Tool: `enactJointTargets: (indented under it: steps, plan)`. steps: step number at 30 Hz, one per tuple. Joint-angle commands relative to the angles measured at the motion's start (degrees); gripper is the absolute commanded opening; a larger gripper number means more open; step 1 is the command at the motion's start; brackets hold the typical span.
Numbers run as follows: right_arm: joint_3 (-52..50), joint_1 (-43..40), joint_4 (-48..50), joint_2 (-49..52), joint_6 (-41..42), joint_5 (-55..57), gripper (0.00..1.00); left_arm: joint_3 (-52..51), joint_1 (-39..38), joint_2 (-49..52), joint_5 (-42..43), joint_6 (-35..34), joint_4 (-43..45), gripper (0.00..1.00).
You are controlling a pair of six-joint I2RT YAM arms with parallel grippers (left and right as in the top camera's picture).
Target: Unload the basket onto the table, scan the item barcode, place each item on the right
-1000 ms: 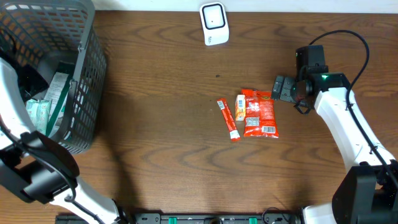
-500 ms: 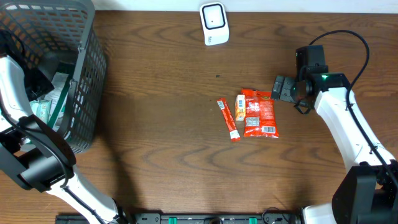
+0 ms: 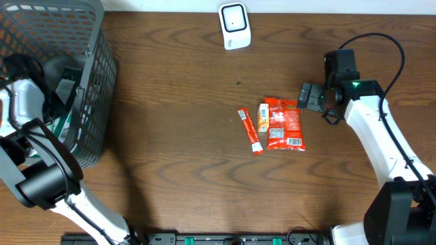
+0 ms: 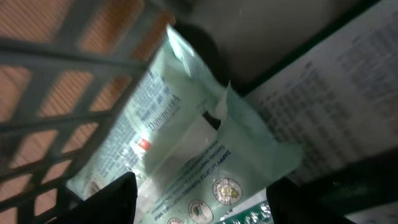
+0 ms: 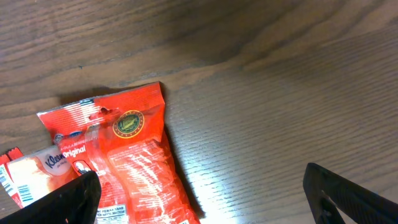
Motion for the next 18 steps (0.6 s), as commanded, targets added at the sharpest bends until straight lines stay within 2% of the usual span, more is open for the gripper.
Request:
enactJointTargets:
  steps: [1,6,11,14,16,17,18]
  plan:
    - [0.5,0.0,0.0,-0.1,0.2,0.6,0.99,-3.6,0.2,1.0,-2.6,1.4,3.0,0.68]
    - [0.5,0.0,0.0,-0.1,0.2,0.6,0.99,-6.8,0.2,1.0,-2.6,1.4,5.9,0.67]
    - [0.5,0.0,0.0,-0.1,0.2,0.6,0.99,-7.3,0.2,1.0,-2.6,1.4,6.3,0.45]
    - [0.5,0.0,0.0,-0.1,0.2,0.6,0.99,-7.3,0.2,1.0,-2.6,1.4,6.0,0.4]
    - [0.5,0.0,0.0,-0.1,0.2,0.6,0.99,-7.3,0.2,1.0,-2.6,1.4,6.0,0.23]
    - [0.5,0.0,0.0,-0.1,0.2,0.6,0.99,-7.3,0.2,1.0,-2.6,1.4,6.1,0.09]
    - [0.5,0.0,0.0,-0.1,0.2,0.6,0.99,-7.1,0.2,0.9,-2.6,1.4,6.1,0.07]
